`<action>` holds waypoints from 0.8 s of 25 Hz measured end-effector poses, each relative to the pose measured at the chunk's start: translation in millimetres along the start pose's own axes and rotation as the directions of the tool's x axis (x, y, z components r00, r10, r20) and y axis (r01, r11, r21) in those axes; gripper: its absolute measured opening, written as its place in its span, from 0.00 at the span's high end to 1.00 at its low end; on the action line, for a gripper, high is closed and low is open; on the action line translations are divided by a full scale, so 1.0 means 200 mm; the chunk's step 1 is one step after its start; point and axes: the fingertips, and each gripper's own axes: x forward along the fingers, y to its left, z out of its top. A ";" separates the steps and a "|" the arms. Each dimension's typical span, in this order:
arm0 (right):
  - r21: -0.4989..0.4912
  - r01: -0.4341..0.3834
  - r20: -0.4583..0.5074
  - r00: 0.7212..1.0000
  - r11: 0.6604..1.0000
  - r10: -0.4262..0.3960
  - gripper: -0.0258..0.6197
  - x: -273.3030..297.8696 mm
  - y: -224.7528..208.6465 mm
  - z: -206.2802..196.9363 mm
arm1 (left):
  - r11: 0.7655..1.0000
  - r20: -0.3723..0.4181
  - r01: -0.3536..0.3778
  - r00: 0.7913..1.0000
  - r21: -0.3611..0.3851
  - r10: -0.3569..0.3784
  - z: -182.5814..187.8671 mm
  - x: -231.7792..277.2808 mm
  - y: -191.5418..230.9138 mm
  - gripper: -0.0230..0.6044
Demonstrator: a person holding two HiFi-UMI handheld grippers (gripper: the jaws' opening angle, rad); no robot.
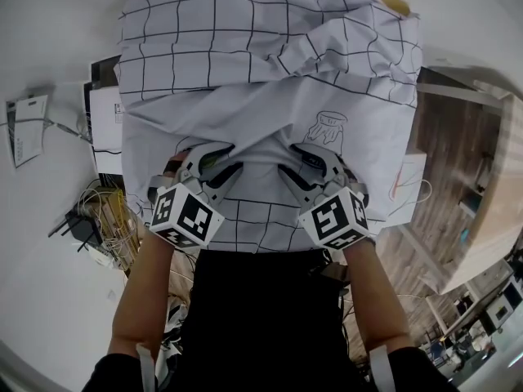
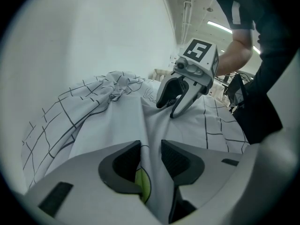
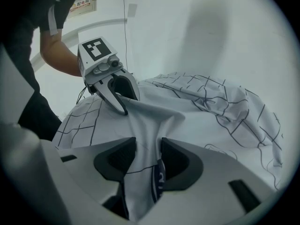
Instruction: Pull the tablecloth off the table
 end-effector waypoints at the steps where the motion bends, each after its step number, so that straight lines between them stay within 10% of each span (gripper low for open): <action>1: 0.001 0.000 -0.001 1.000 1.000 0.000 0.68 0.00 0.00 0.00 | 1.000 -0.002 -0.002 1.000 -0.002 0.002 0.00 0.00 0.00 0.73; 15: 0.055 -0.012 -0.035 0.999 0.998 0.014 0.90 0.01 0.06 0.00 | 0.999 -0.011 0.025 1.000 -0.038 -0.026 -0.01 0.00 -0.06 0.92; 20: 0.180 -0.078 0.031 0.997 0.981 0.073 0.91 0.00 0.07 0.03 | 0.986 0.057 0.061 0.997 -0.158 -0.053 0.00 -0.03 -0.05 0.93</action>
